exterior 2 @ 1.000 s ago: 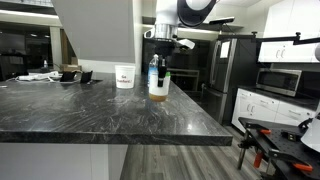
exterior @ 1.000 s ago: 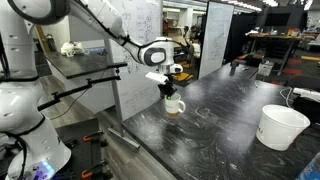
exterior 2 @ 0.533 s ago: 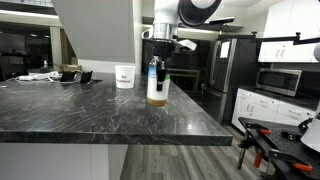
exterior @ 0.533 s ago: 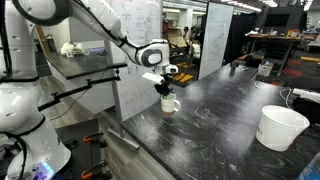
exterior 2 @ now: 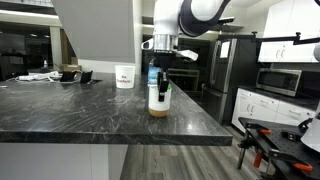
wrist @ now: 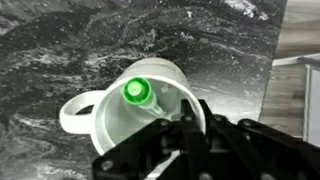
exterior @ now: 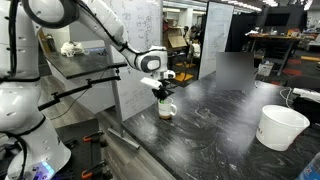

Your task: Move the mug cup to the left

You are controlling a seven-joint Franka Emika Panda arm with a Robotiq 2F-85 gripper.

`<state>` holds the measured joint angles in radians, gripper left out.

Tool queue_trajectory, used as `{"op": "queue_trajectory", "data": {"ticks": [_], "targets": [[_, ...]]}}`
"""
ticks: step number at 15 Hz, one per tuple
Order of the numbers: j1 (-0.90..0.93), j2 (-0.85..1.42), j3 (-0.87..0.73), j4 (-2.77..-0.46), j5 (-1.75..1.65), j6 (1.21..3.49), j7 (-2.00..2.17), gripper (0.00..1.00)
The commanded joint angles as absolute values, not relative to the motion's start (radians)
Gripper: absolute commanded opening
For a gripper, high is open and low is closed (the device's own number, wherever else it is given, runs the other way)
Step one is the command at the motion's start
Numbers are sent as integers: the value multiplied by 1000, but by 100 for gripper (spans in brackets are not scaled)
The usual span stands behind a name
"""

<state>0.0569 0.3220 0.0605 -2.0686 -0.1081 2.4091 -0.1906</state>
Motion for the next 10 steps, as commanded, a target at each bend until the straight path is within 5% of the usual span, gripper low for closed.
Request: {"op": "queue_trajectory", "data": {"ticks": [1,4,10], "targets": [[47,306,72,-2092,-101,2458,-210,35],[47,288,71,-2101,-99,2447,-205,50],[73,135,58,-2185,-140,2388,-128,95]]}}
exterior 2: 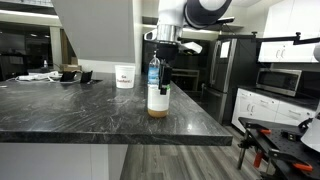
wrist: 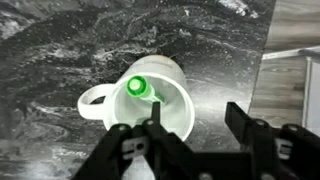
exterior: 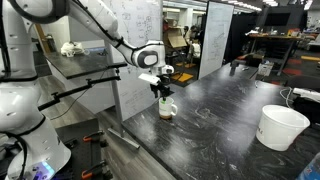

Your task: Move the mug cup to the left

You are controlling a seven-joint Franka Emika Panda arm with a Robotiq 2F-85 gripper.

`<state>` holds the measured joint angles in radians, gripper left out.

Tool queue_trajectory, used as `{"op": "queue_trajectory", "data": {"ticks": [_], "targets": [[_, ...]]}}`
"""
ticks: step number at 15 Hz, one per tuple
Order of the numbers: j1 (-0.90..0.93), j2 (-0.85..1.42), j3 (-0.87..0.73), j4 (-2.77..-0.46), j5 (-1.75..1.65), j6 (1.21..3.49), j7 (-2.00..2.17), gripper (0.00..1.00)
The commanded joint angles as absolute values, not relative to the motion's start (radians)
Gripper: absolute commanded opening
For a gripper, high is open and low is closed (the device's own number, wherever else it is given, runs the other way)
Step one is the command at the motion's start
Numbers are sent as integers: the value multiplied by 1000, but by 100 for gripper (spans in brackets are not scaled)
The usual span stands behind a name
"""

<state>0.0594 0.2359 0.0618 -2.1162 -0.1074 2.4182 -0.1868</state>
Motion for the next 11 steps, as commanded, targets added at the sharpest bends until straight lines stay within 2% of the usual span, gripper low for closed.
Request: {"op": "queue_trajectory", "data": {"ticks": [1,11], "targets": [[73,97,62,-2201,-134,2367,-127,99],[82,-114,79,-2259,-129,2150,-120,100]]}}
